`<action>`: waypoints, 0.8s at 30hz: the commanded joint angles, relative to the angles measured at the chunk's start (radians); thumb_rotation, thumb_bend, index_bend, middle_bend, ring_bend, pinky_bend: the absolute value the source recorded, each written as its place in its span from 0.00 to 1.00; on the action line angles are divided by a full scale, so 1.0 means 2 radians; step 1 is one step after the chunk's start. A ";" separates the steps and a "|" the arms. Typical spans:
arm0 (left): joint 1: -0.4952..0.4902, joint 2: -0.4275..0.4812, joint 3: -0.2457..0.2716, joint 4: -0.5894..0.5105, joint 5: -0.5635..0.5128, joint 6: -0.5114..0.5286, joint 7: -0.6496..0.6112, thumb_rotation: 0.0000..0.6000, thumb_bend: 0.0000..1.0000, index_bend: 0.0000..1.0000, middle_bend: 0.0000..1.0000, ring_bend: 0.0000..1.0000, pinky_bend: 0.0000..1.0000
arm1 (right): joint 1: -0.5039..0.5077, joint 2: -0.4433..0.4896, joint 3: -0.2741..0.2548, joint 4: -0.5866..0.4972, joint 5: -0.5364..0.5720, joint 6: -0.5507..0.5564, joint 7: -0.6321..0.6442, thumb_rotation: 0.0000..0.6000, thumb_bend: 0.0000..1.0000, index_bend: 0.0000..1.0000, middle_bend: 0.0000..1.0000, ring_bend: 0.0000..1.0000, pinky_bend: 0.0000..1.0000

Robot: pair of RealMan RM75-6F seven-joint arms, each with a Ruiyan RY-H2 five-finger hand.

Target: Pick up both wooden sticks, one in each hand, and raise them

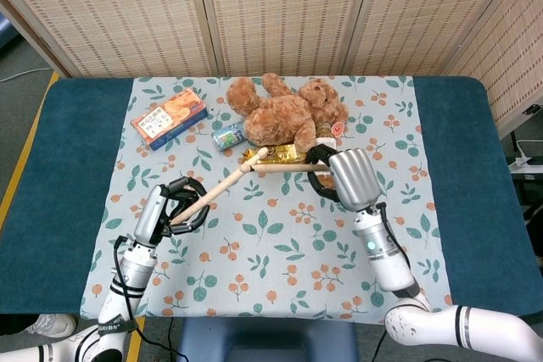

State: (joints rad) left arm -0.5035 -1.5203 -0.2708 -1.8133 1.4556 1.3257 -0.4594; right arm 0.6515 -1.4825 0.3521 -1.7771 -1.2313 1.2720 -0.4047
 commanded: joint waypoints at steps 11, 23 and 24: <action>0.000 0.005 0.007 0.013 0.007 0.005 -0.002 1.00 0.38 0.69 0.92 0.98 1.00 | 0.002 -0.002 -0.016 0.006 0.002 -0.002 -0.002 1.00 1.00 0.80 0.67 0.88 1.00; 0.008 -0.008 0.027 0.180 -0.048 -0.001 0.190 1.00 0.38 0.69 0.92 0.98 1.00 | -0.071 0.101 -0.106 0.020 -0.026 -0.005 0.014 1.00 1.00 0.80 0.67 0.88 1.00; 0.010 -0.012 0.034 0.199 -0.045 0.002 0.214 1.00 0.38 0.69 0.92 0.98 1.00 | -0.076 0.102 -0.114 0.043 -0.019 -0.010 0.012 1.00 1.00 0.80 0.67 0.87 1.00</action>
State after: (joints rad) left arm -0.4953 -1.5209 -0.2390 -1.5432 1.3969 1.3273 -0.1872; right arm 0.5291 -1.2937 0.1607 -1.7620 -1.2800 1.2657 -0.3887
